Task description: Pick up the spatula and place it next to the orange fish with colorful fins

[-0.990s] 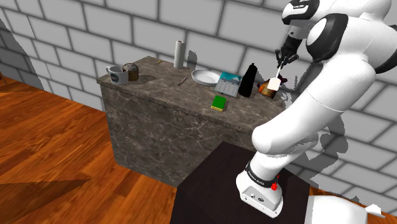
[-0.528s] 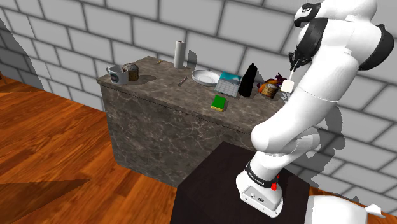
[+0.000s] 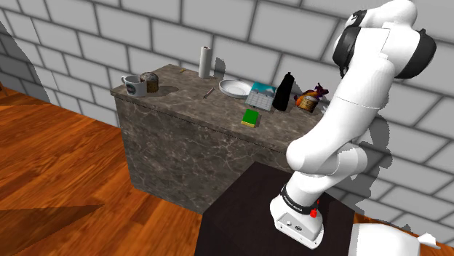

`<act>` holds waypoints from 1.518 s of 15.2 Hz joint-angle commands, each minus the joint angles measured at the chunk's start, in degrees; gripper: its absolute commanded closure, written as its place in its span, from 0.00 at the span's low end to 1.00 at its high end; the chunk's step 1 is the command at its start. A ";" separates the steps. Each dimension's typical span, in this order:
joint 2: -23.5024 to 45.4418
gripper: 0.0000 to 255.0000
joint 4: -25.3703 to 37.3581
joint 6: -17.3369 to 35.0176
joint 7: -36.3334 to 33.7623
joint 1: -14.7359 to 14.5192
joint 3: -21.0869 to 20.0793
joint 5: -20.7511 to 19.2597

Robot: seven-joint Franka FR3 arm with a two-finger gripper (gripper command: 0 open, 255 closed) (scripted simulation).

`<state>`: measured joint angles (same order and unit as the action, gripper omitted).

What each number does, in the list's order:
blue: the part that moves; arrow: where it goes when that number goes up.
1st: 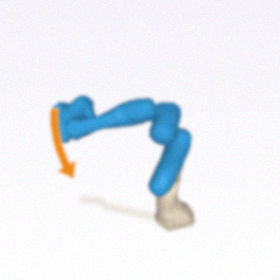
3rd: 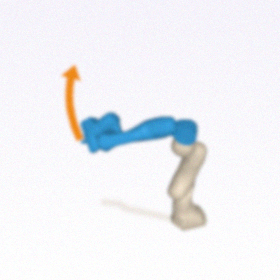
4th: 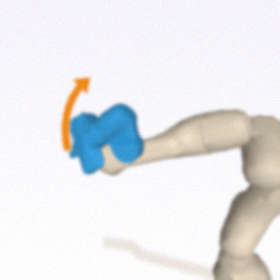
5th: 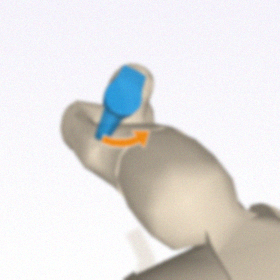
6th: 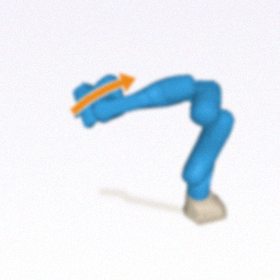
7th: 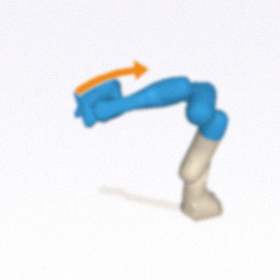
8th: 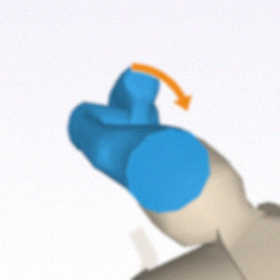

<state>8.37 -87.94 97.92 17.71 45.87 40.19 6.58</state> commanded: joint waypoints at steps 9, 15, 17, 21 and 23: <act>-0.67 1.00 -8.43 7.95 0.07 -0.59 -0.24 -0.32; -0.33 1.00 -12.71 12.47 0.40 -0.69 -0.38 0.04; -0.09 1.00 -14.01 13.94 0.57 -0.68 -0.43 0.26; 0.56 1.00 -16.43 16.84 1.01 -0.61 -0.55 0.85; 0.98 1.00 -17.55 18.27 1.28 -0.55 -0.63 1.21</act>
<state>9.35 -104.67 115.36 18.82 45.29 39.55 7.74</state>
